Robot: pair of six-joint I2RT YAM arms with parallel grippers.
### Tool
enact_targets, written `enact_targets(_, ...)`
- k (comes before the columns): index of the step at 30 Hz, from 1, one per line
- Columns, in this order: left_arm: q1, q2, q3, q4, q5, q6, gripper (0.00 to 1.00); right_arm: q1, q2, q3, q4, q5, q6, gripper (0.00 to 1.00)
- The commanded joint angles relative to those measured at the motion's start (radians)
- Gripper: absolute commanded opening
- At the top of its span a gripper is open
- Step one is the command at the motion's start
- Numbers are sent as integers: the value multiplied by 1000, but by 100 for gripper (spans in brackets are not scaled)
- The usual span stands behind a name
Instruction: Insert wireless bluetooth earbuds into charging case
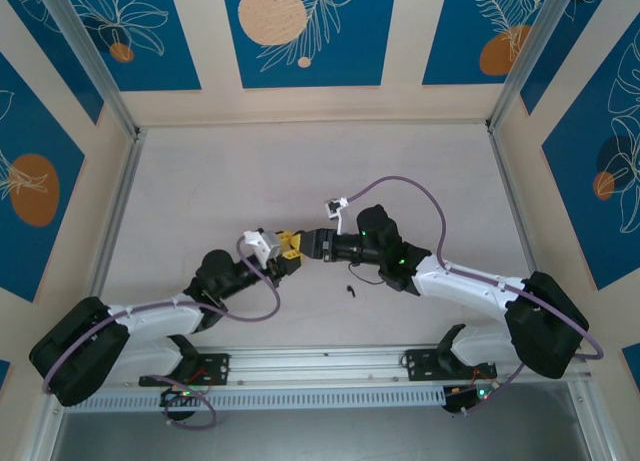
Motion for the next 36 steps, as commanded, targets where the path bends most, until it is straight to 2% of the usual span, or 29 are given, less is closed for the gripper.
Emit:
enact_targets(1, -5, -43, 3, -2, -31, -26, 27, 10, 6, -19, 2, 2, 0, 47)
enact_targets(5, -5, -100, 60, -220, -15, -38, 18, 8, -5, -21, -17, 16, -34, 49)
enact_targets(7, -4, -120, 68, -269, -4, -39, 16, 4, -16, -22, -31, 23, -57, 52)
enact_targets(12, 0, -176, 101, -432, 29, -5, 13, -29, -75, -39, -66, 26, -140, 72)
enact_targets(14, 4, -184, 138, -535, 65, 26, 12, -51, -115, -51, -81, 19, -187, 75)
enact_targets(19, 15, -177, 211, -725, 204, 86, 11, -111, -241, -76, -152, 2, -396, 75)
enact_targets(21, 20, -167, 254, -830, 266, 120, 11, -150, -299, -95, -166, -74, -519, 74)
enact_targets(23, 25, -158, 291, -912, 319, 149, 11, -183, -346, -110, -185, -169, -662, 70)
enact_targets(27, 32, -137, 356, -1052, 414, 216, 10, -208, -393, -97, -293, -319, -956, 64)
enact_targets(31, 39, -117, 379, -1096, 466, 250, 10, -205, -398, -95, -385, -461, -1215, 55)
enact_targets(36, 42, -100, 399, -1153, 507, 298, 10, -195, -372, -40, -555, -498, -1396, 51)
